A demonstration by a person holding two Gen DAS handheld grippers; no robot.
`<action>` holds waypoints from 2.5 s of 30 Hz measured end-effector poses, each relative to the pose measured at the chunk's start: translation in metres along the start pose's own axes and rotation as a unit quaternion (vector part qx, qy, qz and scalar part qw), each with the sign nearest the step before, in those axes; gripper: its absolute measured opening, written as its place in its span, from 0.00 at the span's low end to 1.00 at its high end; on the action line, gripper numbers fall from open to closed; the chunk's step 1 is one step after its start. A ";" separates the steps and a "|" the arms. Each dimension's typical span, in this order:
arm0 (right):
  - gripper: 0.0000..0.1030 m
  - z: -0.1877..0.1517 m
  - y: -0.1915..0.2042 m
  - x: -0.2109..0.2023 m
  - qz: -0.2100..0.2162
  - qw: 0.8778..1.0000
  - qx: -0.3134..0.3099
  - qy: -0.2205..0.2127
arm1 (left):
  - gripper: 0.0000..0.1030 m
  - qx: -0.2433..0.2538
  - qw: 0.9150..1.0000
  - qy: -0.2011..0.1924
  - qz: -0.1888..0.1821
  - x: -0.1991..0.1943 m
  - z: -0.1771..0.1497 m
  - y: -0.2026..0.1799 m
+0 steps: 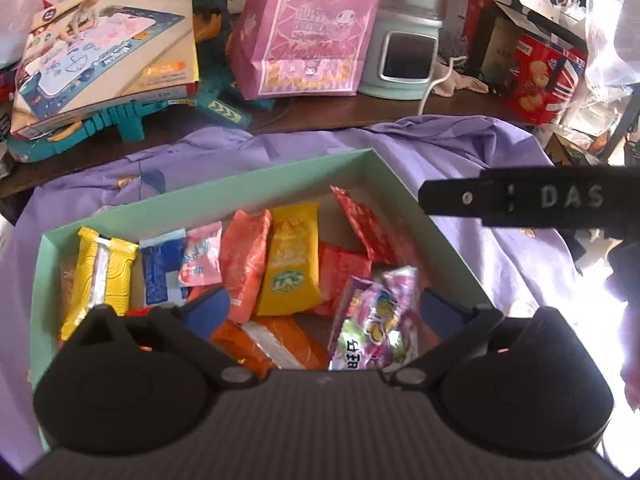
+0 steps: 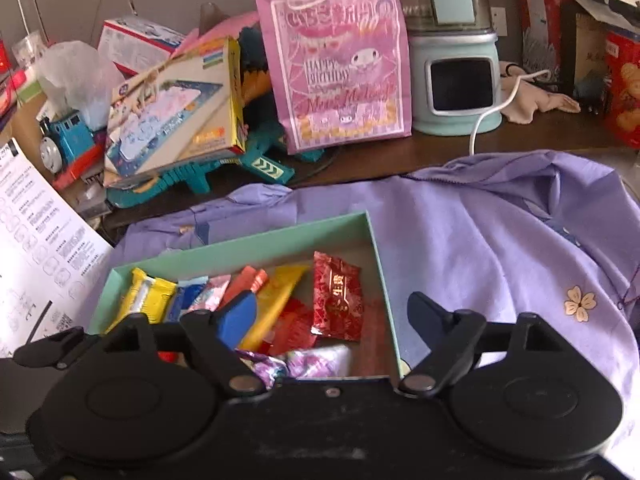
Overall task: Organize snacks
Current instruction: 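Move both open tools back over the snacks on the cloth, then grasp the brown chocolate packet with the right tool while the left tool grasps the Hello Kitty candy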
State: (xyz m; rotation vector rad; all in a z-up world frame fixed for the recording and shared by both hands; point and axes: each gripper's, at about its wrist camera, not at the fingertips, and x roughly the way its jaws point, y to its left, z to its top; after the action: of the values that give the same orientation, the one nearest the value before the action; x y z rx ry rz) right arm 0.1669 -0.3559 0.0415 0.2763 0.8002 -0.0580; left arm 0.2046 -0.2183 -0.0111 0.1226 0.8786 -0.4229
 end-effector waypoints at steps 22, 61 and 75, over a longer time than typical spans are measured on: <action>1.00 -0.052 -0.003 -0.096 -0.015 1.000 0.012 -0.021 | 1.00 -0.002 1.000 -0.006 -0.001 -0.081 -0.040 -0.012; 0.58 -0.141 -0.064 -0.032 -0.055 0.989 0.110 0.077 | 1.00 -0.088 0.991 0.094 0.030 0.004 -0.119 0.016; 0.38 -0.150 -0.032 -0.015 -0.062 0.993 0.062 0.078 | 0.35 -0.020 0.997 0.070 0.030 -0.001 -0.123 0.004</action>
State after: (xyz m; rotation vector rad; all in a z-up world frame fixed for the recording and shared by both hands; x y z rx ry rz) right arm 0.0464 -0.3472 -0.0545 0.3517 0.9700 -0.2046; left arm 0.1172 -0.1807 -0.0893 0.1422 1.0189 -0.3432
